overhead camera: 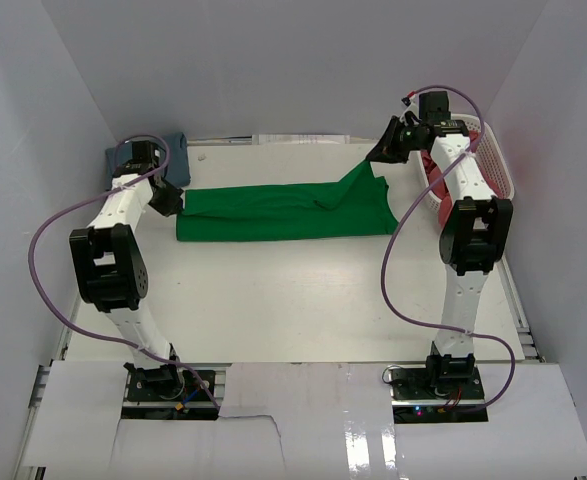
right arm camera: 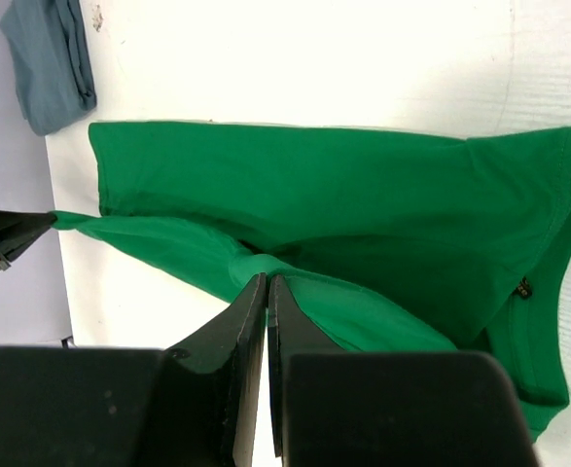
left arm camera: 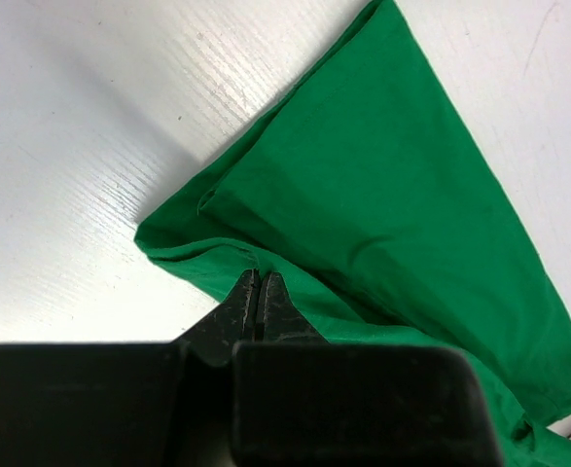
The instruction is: Fold and stack the t-shirts
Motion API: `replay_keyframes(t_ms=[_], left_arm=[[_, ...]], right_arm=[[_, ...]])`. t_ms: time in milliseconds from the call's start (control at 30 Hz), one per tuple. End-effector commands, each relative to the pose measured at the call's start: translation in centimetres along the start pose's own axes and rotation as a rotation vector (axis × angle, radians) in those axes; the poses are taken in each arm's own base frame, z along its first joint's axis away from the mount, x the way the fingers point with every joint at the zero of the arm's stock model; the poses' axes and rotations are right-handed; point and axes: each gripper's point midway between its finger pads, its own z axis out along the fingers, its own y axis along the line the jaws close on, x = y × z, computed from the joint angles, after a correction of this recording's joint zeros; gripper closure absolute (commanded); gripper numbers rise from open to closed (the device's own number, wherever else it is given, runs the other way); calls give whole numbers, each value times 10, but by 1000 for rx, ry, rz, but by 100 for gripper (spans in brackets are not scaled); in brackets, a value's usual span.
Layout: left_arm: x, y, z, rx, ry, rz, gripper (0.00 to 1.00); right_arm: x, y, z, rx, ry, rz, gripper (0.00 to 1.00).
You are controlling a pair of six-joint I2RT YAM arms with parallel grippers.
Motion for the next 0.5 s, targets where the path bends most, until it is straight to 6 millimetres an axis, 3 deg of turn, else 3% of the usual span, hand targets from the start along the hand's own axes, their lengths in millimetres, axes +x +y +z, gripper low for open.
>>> replay_keyframes(t_ms=[0, 467], left_arm=[[-11, -3, -4, 1, -27, -13, 100], [-9, 1, 13, -37, -15, -16, 100]], right_arm=[[-20, 11, 0, -47, -50, -38, 92], [-15, -4, 23, -73, -32, -21, 92]])
